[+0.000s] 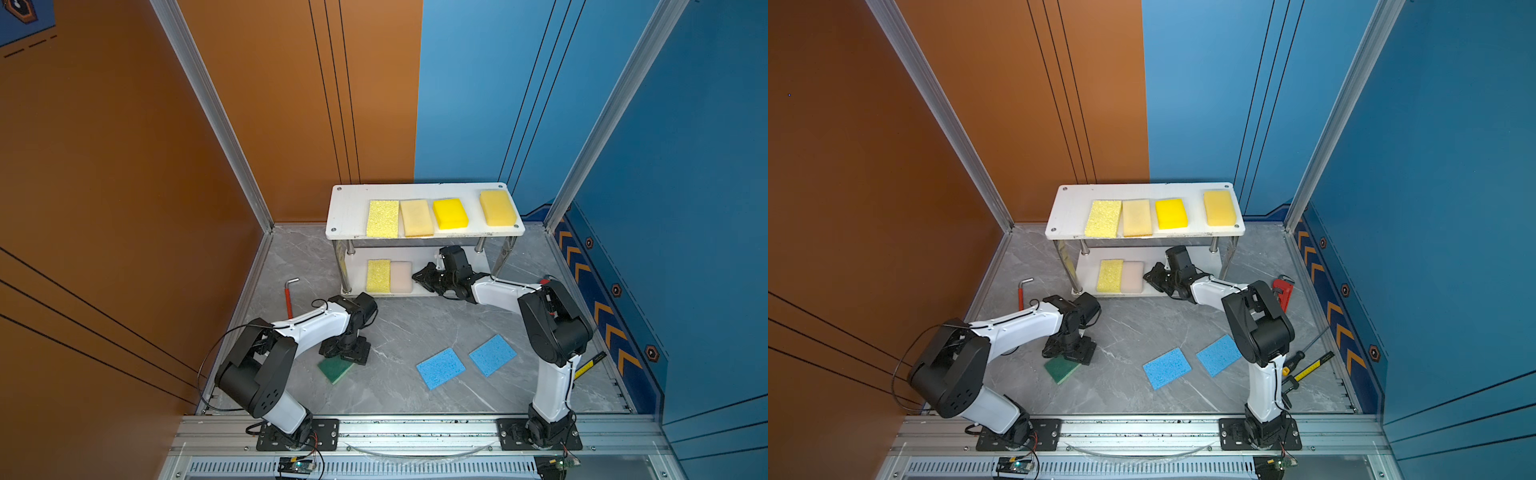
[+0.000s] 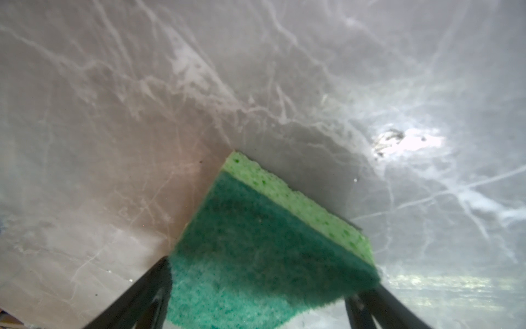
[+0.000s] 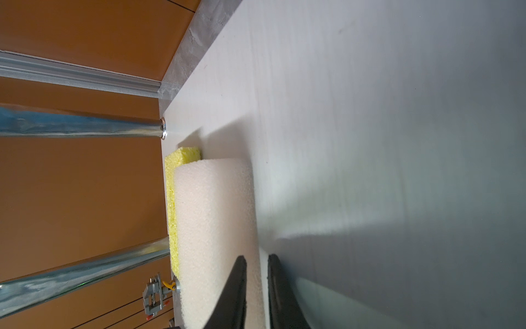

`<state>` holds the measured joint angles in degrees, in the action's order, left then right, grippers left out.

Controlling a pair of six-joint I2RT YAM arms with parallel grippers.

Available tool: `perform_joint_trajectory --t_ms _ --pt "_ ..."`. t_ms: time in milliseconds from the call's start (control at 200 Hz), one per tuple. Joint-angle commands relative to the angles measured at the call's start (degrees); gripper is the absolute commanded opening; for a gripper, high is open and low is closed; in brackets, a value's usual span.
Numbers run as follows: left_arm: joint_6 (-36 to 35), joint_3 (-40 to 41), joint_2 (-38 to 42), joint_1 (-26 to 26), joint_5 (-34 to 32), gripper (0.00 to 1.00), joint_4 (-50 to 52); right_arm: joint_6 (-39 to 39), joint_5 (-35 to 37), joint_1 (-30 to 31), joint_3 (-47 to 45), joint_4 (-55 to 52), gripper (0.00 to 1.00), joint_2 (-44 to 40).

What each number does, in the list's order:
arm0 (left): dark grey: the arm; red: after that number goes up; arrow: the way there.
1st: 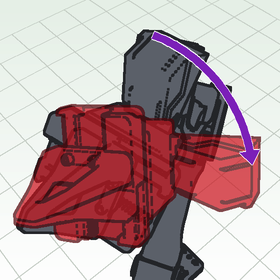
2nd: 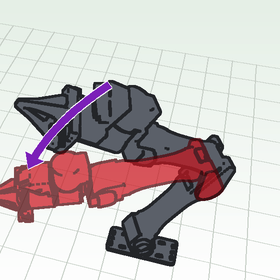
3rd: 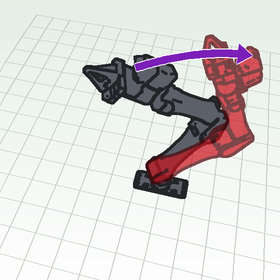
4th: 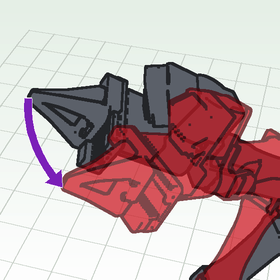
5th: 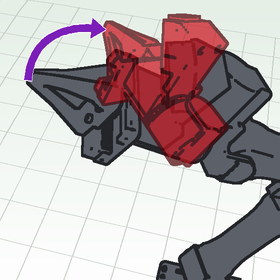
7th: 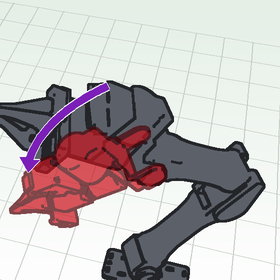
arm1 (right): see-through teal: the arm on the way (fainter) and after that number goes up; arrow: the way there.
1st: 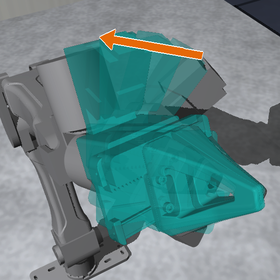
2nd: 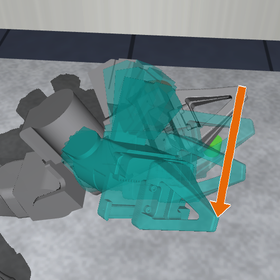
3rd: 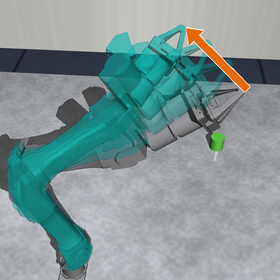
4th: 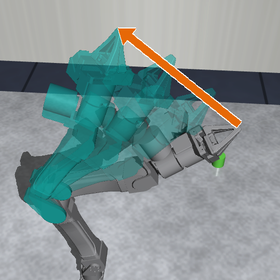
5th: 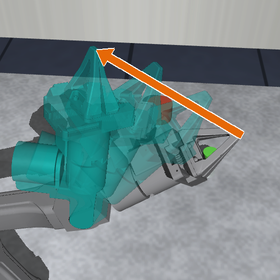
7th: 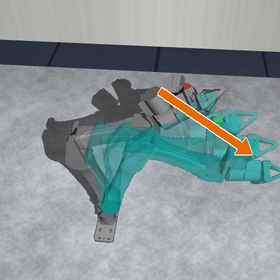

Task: Arrange cleaning sponges on a shelf
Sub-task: Move the cleaning sponge to the shelf, then move the cleaning sponge from the bottom-center of the table.

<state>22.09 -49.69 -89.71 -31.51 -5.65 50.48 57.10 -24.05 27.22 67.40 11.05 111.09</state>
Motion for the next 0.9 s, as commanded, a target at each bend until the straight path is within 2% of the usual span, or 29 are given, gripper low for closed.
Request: perform_joint_trajectory --t_ms 0,360,380,450,546,696,896 --pt "1.02 0.38 -1.50 0.13 3.05 0.91 0.39 0.51 -0.12 -0.40 -2.37 -1.56 0.18 -1.52" --pt "1.58 0.37 -1.57 -0.64 2.97 0.87 0.34 -4.69 -0.63 -2.06 -5.37 -8.12 0.18 -10.03" --pt "1.63 0.38 -1.61 -0.69 2.97 0.83 0.37 -4.78 -0.73 -2.08 -5.77 -8.27 0.18 -10.60" --pt "1.72 0.30 -1.73 -1.01 2.85 0.78 0.40 -4.92 -0.86 -2.08 -7.56 -8.76 0.18 -12.72" --pt "1.99 -0.62 -1.81 -1.27 3.05 0.77 0.40 -5.17 -0.95 -1.91 -10.08 -9.83 0.18 -16.04" --pt "3.46 -4.97 -3.14 -3.41 4.04 0.78 0.26 -7.04 -0.73 -1.91 -12.89 -13.56 0.19 -21.12" --pt "6.64 -16.41 -10.95 -10.45 6.03 0.79 0.28 -8.76 -0.73 -2.64 -15.21 -17.08 0.20 -25.43"
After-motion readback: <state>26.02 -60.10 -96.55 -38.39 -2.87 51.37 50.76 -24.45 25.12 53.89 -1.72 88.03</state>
